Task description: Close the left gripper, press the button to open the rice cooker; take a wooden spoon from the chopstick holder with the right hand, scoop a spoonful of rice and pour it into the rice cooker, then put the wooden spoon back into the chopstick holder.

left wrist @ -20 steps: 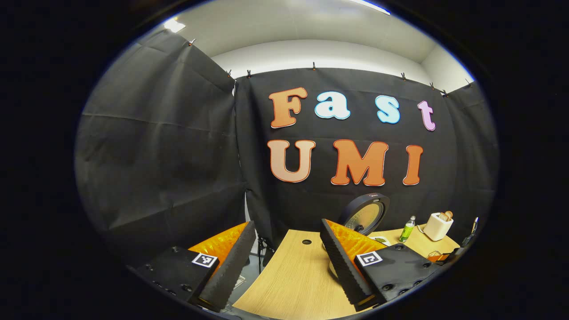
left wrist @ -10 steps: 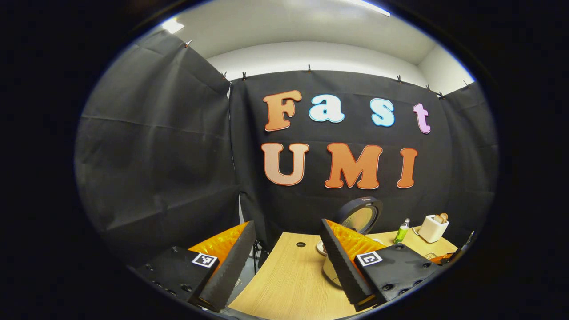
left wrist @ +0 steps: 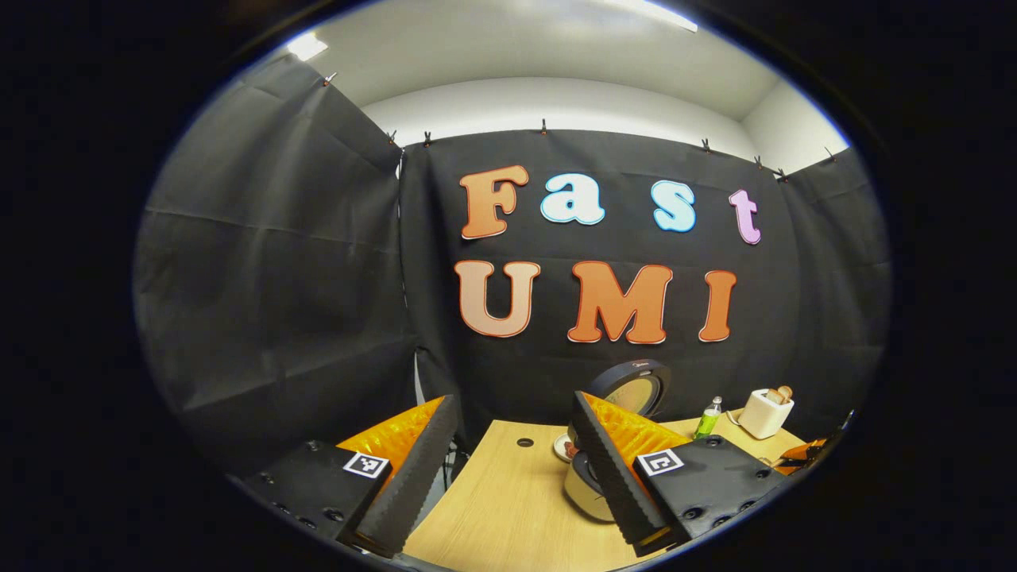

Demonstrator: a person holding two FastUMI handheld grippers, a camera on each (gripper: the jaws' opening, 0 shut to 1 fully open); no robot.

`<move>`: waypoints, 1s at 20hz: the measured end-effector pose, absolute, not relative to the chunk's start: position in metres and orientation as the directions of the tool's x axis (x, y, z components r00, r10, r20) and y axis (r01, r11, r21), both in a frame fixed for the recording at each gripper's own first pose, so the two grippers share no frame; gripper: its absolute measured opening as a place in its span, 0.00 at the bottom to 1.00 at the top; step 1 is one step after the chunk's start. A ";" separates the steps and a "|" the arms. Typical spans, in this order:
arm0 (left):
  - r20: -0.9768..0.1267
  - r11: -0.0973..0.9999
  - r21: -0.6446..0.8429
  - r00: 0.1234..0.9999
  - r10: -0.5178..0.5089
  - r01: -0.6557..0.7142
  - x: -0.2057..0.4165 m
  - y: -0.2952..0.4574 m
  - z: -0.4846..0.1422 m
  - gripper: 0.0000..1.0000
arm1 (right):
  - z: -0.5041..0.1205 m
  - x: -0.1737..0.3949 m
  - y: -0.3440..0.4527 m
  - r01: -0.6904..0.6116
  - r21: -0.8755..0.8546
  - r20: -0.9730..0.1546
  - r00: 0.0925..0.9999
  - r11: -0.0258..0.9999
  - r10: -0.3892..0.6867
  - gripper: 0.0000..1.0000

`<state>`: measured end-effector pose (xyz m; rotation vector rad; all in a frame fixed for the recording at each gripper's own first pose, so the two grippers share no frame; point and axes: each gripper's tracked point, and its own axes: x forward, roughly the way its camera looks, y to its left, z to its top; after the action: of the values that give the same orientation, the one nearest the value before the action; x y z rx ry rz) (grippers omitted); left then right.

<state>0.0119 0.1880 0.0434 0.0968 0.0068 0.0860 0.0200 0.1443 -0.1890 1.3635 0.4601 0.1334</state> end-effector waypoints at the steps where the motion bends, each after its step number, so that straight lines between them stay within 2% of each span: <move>1: -0.002 0.992 0.093 0.997 0.081 -0.080 0.013 0.185 0.043 1.00 | -0.183 0.019 0.143 0.168 0.964 -0.233 0.906 0.205 0.354 0.19; 3: -0.003 0.994 0.086 0.997 0.075 -0.074 0.017 0.184 0.042 1.00 | -0.168 0.018 0.142 0.156 0.970 -0.215 0.909 0.186 0.357 0.19; 4: -0.001 0.994 0.079 0.997 0.071 -0.071 0.018 0.183 0.041 0.94 | -0.161 0.019 0.141 0.149 0.972 -0.206 0.909 0.179 0.362 0.15; 5: 0.001 0.996 0.069 0.998 0.064 -0.064 0.020 0.180 0.042 0.94 | -0.155 0.018 0.144 0.144 0.974 -0.200 0.909 0.175 0.366 0.20; 10: -0.013 0.998 0.030 0.998 0.062 -0.062 0.023 0.183 0.034 0.94 | -0.121 0.024 0.150 0.108 0.978 -0.169 0.909 0.177 0.381 0.20; 20: -0.002 0.985 0.040 0.985 0.170 -0.170 0.017 0.227 0.034 0.94 | -0.060 0.070 0.197 0.015 0.976 -0.114 0.887 0.218 0.447 0.20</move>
<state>0.0168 0.2269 0.0338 0.0401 0.0056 0.1709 0.0705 0.1967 -0.0597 1.3272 0.4140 0.3113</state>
